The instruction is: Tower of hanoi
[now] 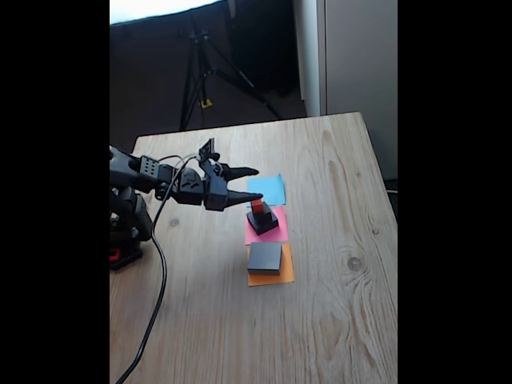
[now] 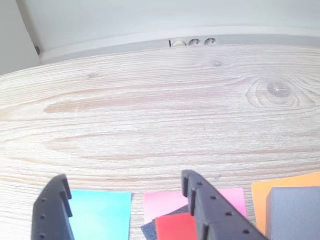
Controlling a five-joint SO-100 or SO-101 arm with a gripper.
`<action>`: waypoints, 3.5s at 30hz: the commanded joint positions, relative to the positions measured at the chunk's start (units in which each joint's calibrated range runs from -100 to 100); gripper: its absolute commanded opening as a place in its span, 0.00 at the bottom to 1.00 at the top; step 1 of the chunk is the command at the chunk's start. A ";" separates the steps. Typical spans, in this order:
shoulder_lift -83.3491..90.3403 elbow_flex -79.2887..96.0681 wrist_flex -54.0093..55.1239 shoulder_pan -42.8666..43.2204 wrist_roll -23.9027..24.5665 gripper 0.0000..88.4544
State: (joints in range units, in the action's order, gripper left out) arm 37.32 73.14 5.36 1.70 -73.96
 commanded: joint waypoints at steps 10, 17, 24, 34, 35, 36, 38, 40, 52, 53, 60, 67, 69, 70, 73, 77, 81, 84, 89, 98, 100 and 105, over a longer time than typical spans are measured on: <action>6.58 -48.41 -68.54 3.19 8.74 0.00; 0.30 -74.60 -89.34 -3.25 0.38 0.00; -3.26 -92.69 -99.37 -11.02 -7.98 0.01; 0.68 -86.14 -97.43 -20.63 -20.02 0.09; 1.36 -84.14 -96.14 -21.47 -20.36 0.10; 2.04 -81.87 -94.84 -22.31 -21.36 0.11; 3.18 -77.32 -92.25 -23.64 -22.70 0.15; 4.46 -72.60 -89.26 -24.65 -23.70 0.23; 10.29 -43.32 -62.22 -28.41 -20.19 0.42; 10.52 -41.05 -60.20 -28.74 -21.36 0.43; 11.35 -25.78 -43.69 -31.75 -26.04 0.59; 9.23 -16.32 -29.93 -33.34 -26.04 0.63; 8.32 -14.87 -27.58 -33.59 -26.04 0.63; 7.72 -13.87 -25.48 -33.84 -26.04 0.63; 5.60 -9.60 -16.09 -34.09 -25.87 0.63; 3.10 -6.14 -8.24 -34.51 -24.37 0.63; 1.21 -4.96 -5.24 -35.09 -22.86 0.62; -0.61 -3.96 -2.09 -35.51 -20.86 0.62; -4.24 1.59 8.19 -35.51 -20.86 0.62; -12.87 8.31 25.03 -34.84 -21.19 0.63; -15.22 8.77 28.35 -34.84 -21.19 0.63; -20.75 9.77 35.31 -34.93 -20.69 0.63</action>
State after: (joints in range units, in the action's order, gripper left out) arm 18.85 82.88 35.47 -33.40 -95.31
